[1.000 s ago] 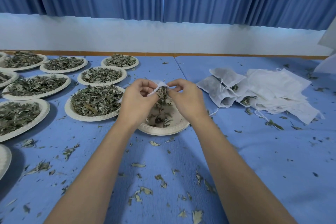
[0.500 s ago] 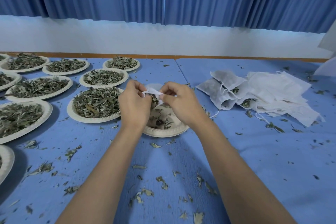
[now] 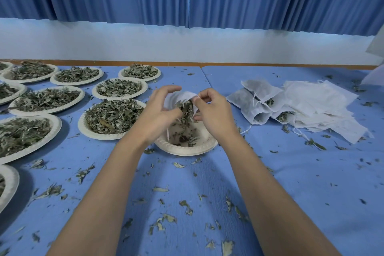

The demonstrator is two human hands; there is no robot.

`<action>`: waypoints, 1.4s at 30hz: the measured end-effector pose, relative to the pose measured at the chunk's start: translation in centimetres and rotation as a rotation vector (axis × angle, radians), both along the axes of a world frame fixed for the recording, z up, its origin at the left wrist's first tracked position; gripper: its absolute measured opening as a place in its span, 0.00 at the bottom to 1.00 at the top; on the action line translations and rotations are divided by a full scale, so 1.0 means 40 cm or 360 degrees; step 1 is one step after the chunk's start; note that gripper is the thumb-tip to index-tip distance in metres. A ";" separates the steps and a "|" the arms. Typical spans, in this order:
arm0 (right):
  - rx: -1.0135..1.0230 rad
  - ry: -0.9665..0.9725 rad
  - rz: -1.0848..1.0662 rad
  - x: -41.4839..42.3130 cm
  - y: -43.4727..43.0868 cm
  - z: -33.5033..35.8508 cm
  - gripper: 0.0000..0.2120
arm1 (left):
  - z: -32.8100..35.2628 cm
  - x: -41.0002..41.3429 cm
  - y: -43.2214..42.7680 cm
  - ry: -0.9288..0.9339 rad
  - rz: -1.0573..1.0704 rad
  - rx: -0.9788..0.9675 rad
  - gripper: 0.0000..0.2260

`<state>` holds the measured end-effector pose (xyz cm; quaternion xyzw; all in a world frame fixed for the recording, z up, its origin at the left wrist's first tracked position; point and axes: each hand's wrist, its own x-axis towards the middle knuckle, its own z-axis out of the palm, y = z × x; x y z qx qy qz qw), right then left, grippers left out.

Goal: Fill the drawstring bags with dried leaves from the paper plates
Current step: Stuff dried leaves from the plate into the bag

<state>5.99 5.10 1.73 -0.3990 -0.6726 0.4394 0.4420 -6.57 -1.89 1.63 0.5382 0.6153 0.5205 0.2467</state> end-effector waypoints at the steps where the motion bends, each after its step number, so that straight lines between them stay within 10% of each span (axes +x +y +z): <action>1: -0.0014 0.0007 0.0004 0.001 0.001 0.000 0.06 | 0.000 -0.001 -0.002 0.0078 -0.0065 -0.0048 0.26; 8: -0.0127 0.0037 0.0065 0.001 0.000 0.001 0.05 | -0.030 0.009 0.011 0.0429 0.0019 0.0040 0.32; 18: 0.0296 -0.0302 0.0191 0.006 -0.014 0.007 0.07 | -0.042 0.020 0.024 -0.0297 0.0377 0.0186 0.14; 31: -0.0175 0.0006 0.0740 0.023 -0.016 0.008 0.12 | -0.045 0.041 0.037 0.0370 0.0806 0.0241 0.12; 42: 0.0207 -0.0153 0.0019 -0.014 -0.017 -0.012 0.08 | 0.001 0.001 0.009 0.0037 0.0350 -0.0024 0.18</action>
